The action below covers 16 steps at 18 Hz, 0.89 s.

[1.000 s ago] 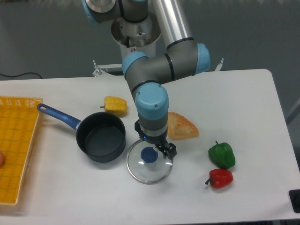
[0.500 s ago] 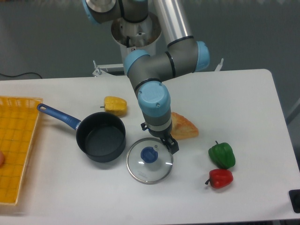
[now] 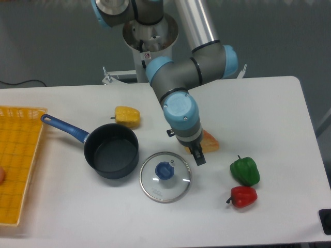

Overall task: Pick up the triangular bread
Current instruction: 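Move the gripper over the triangular bread slice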

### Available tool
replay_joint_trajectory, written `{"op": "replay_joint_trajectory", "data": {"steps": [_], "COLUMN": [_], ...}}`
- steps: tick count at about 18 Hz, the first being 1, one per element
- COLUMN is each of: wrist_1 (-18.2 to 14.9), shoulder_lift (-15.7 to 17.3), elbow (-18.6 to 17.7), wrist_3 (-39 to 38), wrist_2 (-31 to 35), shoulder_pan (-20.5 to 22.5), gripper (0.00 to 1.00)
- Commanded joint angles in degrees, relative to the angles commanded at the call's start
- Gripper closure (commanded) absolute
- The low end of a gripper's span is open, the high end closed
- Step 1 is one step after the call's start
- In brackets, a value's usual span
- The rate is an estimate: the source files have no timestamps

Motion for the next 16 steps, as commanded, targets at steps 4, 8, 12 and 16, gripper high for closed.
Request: {"op": "replay_joint_trajectory", "data": {"steps": [4,8,12,16], "wrist_1": [1.94,2.9,5.01,5.63], "shoulder_lift": [-0.44,-0.27,0.0,0.61], "elbow": [0.08,-1.67,-4.22,-6.24], "wrist_3": [3.87,12.12,22.13,29.09], "wrist_2": [-0.96,-1.67,-6.84,-10.11], "shoulder_pan": [1.14,1.4,4.56,8.78], "gripper": [0.0,0.0,0.0,0.0]}}
